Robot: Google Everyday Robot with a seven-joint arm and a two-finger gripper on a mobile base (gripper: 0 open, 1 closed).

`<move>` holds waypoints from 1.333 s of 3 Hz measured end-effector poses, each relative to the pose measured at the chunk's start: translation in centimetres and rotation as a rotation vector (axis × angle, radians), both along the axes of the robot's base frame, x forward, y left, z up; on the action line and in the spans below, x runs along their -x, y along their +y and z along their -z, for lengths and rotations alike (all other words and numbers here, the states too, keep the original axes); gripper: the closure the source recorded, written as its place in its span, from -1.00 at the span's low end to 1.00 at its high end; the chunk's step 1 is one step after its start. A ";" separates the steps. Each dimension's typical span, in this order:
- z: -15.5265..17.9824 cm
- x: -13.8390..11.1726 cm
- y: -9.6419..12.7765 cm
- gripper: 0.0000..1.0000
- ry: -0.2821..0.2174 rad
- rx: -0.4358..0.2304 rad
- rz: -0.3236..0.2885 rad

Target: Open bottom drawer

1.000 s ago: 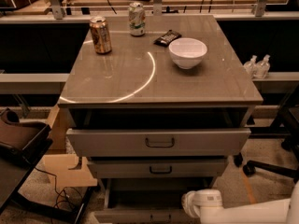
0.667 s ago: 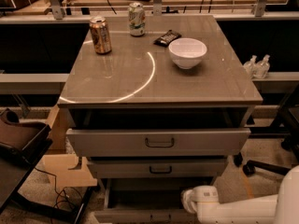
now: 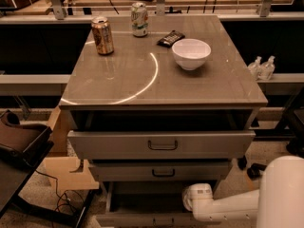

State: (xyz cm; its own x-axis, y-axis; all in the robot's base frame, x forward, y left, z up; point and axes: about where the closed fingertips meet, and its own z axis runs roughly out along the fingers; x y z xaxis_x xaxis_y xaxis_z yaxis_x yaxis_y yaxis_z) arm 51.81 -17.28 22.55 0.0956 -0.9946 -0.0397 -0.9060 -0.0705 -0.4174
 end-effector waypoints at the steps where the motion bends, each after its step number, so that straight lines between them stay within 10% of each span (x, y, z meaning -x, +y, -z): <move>1: 1.7 -0.6 -0.8 1.00 0.024 0.073 0.012; 4: 7.2 4.5 -5.4 1.00 0.191 0.123 0.146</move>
Offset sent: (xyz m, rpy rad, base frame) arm -0.0018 -0.0389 -0.0627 -0.1800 0.1205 -0.0832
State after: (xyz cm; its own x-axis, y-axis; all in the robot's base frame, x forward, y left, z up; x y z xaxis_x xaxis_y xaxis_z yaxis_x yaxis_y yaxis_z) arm 47.35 -22.64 15.31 -0.0470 -0.9958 0.0791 -0.9718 0.0273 -0.2344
